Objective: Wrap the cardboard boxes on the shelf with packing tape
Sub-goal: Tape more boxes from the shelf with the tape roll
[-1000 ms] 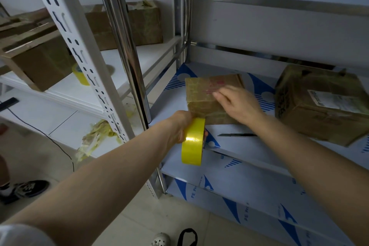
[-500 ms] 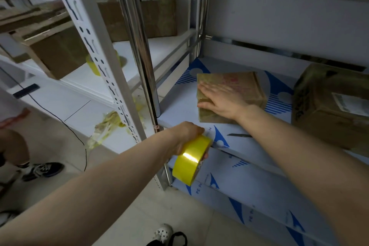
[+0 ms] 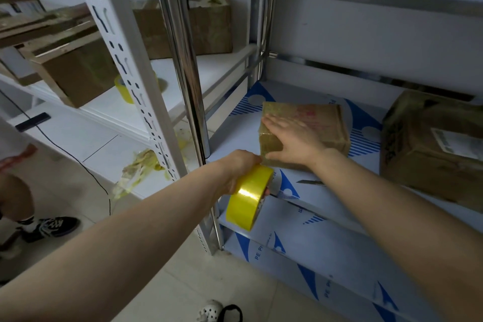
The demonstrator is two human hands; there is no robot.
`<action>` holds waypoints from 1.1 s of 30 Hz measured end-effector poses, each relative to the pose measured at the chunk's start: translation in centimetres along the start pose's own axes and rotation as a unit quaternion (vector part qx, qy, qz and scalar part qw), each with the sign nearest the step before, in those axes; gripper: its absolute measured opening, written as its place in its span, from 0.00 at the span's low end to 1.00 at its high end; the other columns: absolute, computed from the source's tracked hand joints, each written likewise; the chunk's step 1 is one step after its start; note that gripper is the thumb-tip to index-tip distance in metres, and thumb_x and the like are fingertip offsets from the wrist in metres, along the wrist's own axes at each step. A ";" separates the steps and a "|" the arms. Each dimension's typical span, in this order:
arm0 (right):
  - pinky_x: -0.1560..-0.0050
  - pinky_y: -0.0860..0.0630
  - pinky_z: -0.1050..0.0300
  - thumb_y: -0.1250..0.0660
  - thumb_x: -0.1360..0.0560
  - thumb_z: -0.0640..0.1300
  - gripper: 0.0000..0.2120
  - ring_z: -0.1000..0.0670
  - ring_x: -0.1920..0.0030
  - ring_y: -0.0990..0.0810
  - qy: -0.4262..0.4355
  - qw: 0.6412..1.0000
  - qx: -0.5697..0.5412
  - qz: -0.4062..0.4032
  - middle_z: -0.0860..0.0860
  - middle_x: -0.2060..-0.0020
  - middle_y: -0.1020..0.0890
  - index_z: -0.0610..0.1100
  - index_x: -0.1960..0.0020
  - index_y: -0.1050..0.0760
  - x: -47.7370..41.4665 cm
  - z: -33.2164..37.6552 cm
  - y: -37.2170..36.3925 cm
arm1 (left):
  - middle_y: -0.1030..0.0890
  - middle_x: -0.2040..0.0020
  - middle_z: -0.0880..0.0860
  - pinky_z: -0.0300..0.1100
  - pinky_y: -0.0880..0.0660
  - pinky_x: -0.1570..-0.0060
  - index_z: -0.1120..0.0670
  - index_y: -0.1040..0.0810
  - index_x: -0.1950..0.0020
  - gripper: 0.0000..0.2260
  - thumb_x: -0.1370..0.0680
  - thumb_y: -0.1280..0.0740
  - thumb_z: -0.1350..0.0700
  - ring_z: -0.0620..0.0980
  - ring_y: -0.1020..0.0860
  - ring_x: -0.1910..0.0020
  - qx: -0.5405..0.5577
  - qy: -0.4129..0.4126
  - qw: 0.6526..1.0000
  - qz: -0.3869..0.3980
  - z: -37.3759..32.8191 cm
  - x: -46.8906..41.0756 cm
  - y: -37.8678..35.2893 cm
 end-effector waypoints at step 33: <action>0.50 0.26 0.56 0.29 0.27 0.44 0.04 0.53 0.55 0.22 -0.281 0.719 -0.618 -0.150 0.51 0.60 0.18 0.45 0.59 0.21 9.5 0.3 -0.3 | 0.24 0.55 0.60 0.42 0.23 0.76 0.57 0.33 0.43 0.07 0.20 0.41 0.65 0.52 0.20 0.72 0.012 -0.121 0.983 0.141 -1.5 -0.4 -2.1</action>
Point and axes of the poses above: each hand's wrist, its own x-axis away from the middle knuckle, its own y-axis out of the back of the hand, z = x × y, the point moved 5 cm from there along -x, towards the middle knuckle
